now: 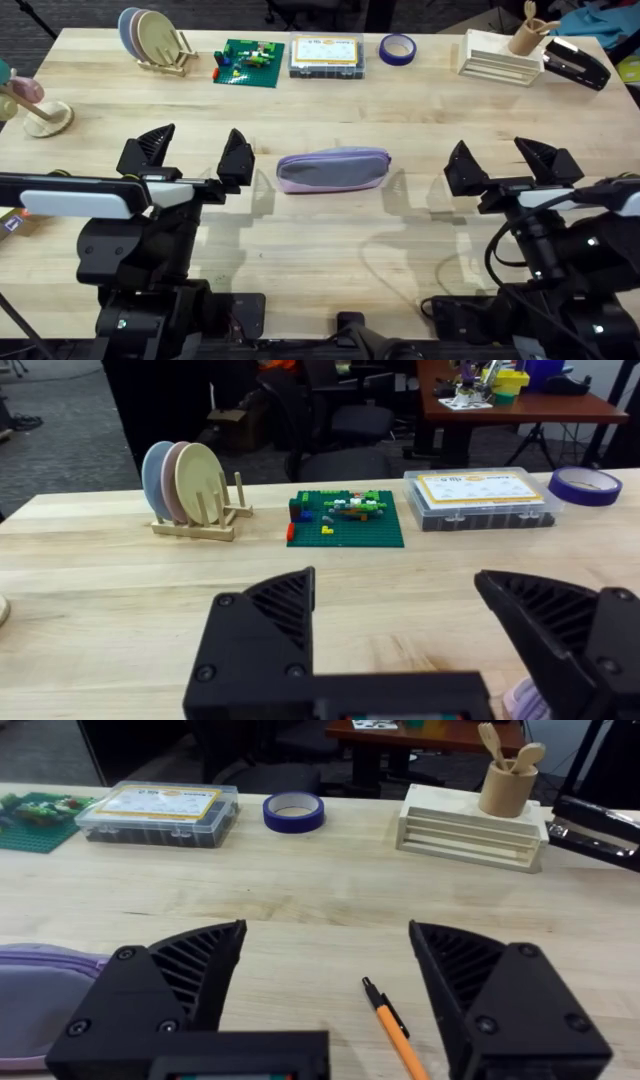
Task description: Unzip the bag, pick up the pens from the table one at a time and place them inside, then zip the bag closed.
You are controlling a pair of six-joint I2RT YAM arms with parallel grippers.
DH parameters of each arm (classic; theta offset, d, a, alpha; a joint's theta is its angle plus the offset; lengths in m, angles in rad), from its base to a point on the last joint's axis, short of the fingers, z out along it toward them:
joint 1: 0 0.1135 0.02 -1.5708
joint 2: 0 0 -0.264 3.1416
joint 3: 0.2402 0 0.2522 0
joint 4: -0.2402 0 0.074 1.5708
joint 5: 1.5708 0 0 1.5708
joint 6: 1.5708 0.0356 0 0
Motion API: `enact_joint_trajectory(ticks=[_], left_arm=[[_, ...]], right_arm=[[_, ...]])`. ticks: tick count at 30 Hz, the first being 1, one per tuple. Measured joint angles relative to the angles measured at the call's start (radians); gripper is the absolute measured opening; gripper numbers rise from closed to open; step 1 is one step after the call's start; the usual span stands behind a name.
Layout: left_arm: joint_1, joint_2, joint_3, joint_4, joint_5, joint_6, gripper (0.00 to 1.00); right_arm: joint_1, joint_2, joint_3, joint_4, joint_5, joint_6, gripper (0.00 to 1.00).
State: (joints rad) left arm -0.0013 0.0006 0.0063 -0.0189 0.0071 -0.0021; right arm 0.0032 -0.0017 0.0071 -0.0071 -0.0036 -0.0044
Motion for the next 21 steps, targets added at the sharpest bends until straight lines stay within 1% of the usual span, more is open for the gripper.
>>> enact_joint_trajectory(ticks=[18,21], left_arm=[[0.0,0.0,0.0,-0.002,0.0,0.003,0.992],[0.0,0.0,0.004,-0.039,0.001,0.003,0.992]], right_arm=[[0.0,0.0,0.002,-0.012,0.003,0.0,0.996],[0.0,0.0,0.021,-0.053,0.005,0.0,0.996]])
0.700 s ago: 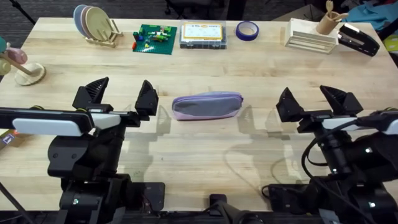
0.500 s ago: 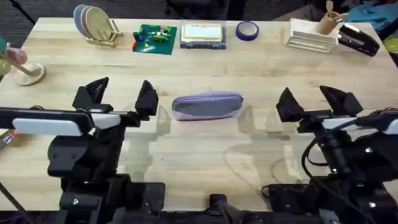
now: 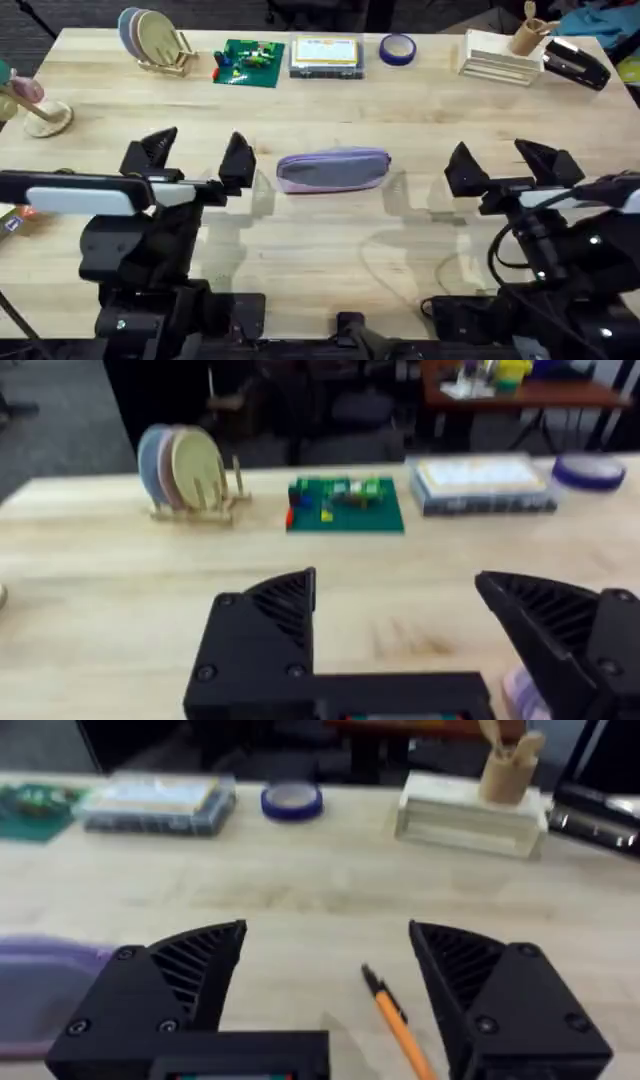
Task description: Unzip the bag, pick up the pens from the table one at a time and place them inside, then zip the bag closed.
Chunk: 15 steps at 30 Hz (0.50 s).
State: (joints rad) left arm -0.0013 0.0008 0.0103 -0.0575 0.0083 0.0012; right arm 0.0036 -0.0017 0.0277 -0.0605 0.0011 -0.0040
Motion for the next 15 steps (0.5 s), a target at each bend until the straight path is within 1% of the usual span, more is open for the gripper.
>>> enact_joint_trajectory(ticks=[2,4,7,11,15], left_arm=[[0.0,0.0,0.015,-0.06,0.0,0.007,0.992],[0.0,0.007,0.052,-0.121,0.001,0.019,0.992],[0.0,0.045,0.147,-0.194,0.002,0.034,0.992],[-0.001,0.139,0.303,-0.266,0.002,0.046,0.992],[-0.001,0.286,0.454,-0.361,0.004,0.049,0.994]], right_arm=[[0.0,0.001,0.035,-0.078,-0.002,0.0,0.996],[0.0,0.008,0.083,-0.202,-0.002,0.0,0.996],[0.0,0.051,0.162,-0.333,-0.002,0.0,0.996],[0.0,0.155,0.33,-0.454,-0.002,0.0,0.996],[0.0,0.291,0.514,-0.562,-0.014,0.0,0.996]])
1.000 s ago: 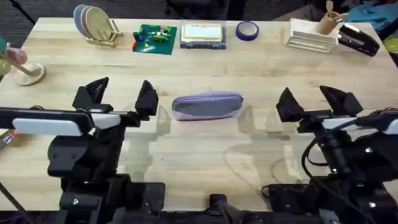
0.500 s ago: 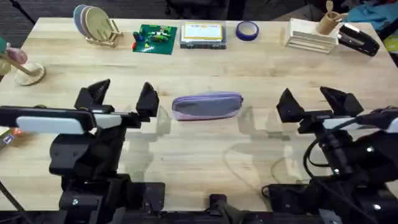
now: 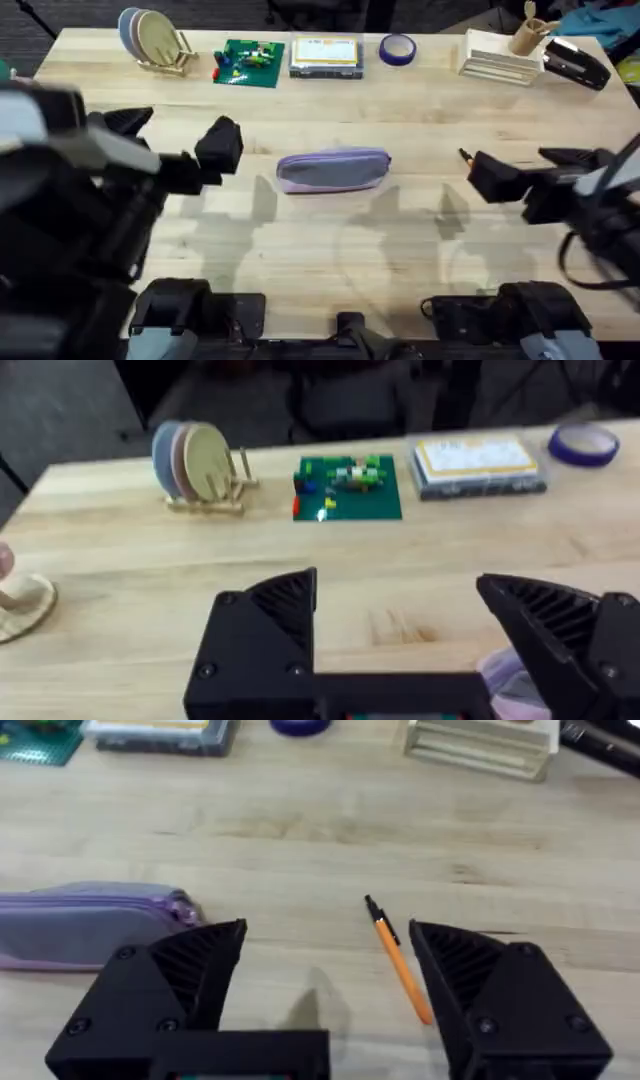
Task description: Unzip the bag, pick up the pens from the table one at a time and place them inside, then zip the bag closed.
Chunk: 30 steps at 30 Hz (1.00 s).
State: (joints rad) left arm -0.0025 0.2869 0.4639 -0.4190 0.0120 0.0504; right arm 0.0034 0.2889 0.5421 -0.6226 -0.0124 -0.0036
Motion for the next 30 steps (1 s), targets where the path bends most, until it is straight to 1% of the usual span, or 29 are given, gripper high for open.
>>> enact_joint_trajectory(ticks=[5,10,11,14,15,19,21,23,25,30], left_arm=[[0.0,0.206,0.169,-0.102,0.025,0.003,0.993],[0.0,0.382,0.318,-0.186,0.054,0.005,0.994],[0.0,0.474,0.393,-0.245,0.068,0.019,0.993],[0.0,0.55,0.45,-0.285,0.074,0.026,0.993],[0.0,0.599,0.484,-0.319,0.075,0.049,0.993],[0.0,0.628,0.493,-0.366,0.074,0.112,0.993],[0.0,0.635,0.493,-0.386,0.076,0.162,0.993],[0.0,0.64,0.493,-0.4,0.086,0.227,0.993],[0.0,0.643,0.494,-0.427,0.114,0.33,0.993],[0.0,0.648,0.494,-0.511,0.235,0.65,0.993]], right_arm=[[0.0,0.206,0.215,-0.139,-0.023,0.0,0.996],[0.0,0.375,0.376,-0.244,-0.034,0.0,0.996],[0.0,0.451,0.441,-0.283,-0.035,0.0,0.996],[0.0,0.507,0.481,-0.297,-0.037,0.0,0.996],[0.0,0.536,0.494,-0.298,-0.037,0.0,0.996],[0.0,0.543,0.495,-0.299,-0.037,0.0,0.996],[0.0,0.543,0.495,-0.299,-0.037,0.0,0.996],[0.0,0.543,0.495,-0.298,-0.037,0.0,0.996],[0.0,0.543,0.495,-0.298,-0.037,0.0,0.997],[0.0,0.543,0.495,-0.297,-0.037,0.0,0.996]])
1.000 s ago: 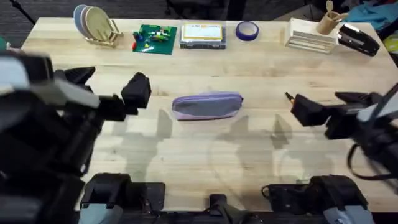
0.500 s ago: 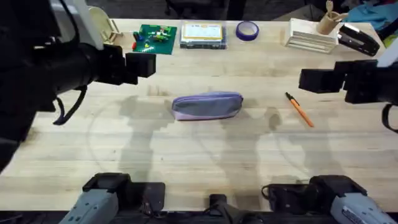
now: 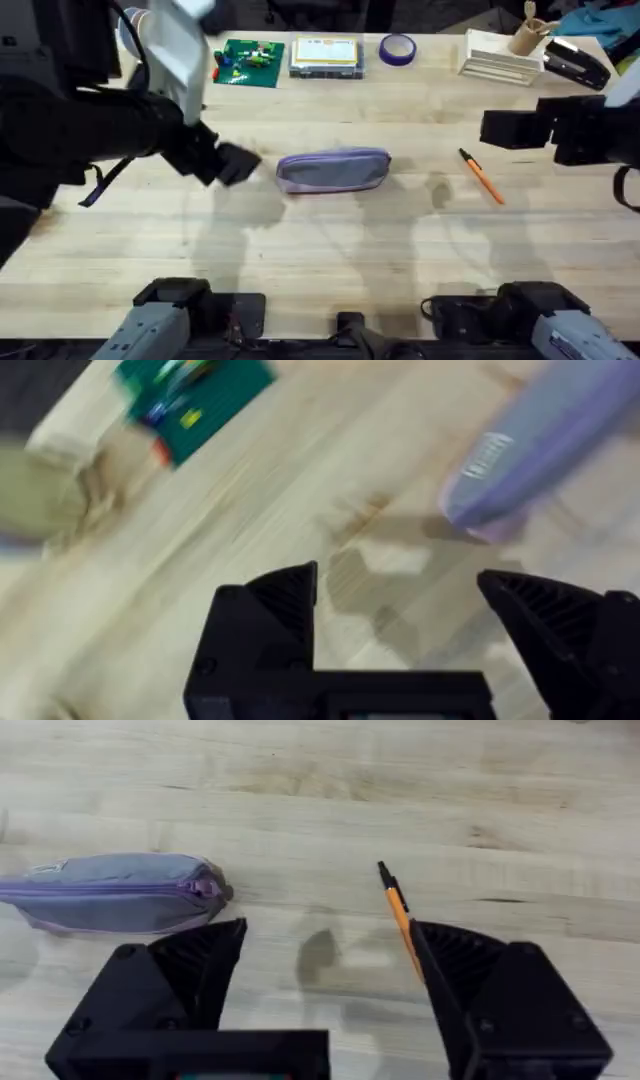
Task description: Unzip the bag, pick up the pens from the table one at a time and place them inside, then zip the bag closed.
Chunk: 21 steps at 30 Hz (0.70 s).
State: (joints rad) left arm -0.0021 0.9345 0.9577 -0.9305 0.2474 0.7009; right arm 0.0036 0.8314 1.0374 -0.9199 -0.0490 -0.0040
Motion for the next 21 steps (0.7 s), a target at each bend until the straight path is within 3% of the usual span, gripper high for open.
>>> enact_joint_trajectory(ticks=[4,10,11,21], left_arm=[[0.0,0.013,0.0,-0.065,0.092,0.241,0.993],[0.0,0.053,0.0,-0.115,0.193,0.47,0.993],[0.0,0.101,0.0,-0.118,0.234,0.538,0.994],[0.0,0.318,0.0,-0.089,0.356,0.684,0.993]], right_arm=[[0.0,0.0,0.0,0.0,0.0,0.0,0.996],[0.0,0.0,0.0,0.0,0.0,0.0,0.997],[0.0,0.0,0.0,0.0,0.0,-0.003,0.997],[0.0,0.0,0.0,0.0,0.0,-0.004,0.997]])
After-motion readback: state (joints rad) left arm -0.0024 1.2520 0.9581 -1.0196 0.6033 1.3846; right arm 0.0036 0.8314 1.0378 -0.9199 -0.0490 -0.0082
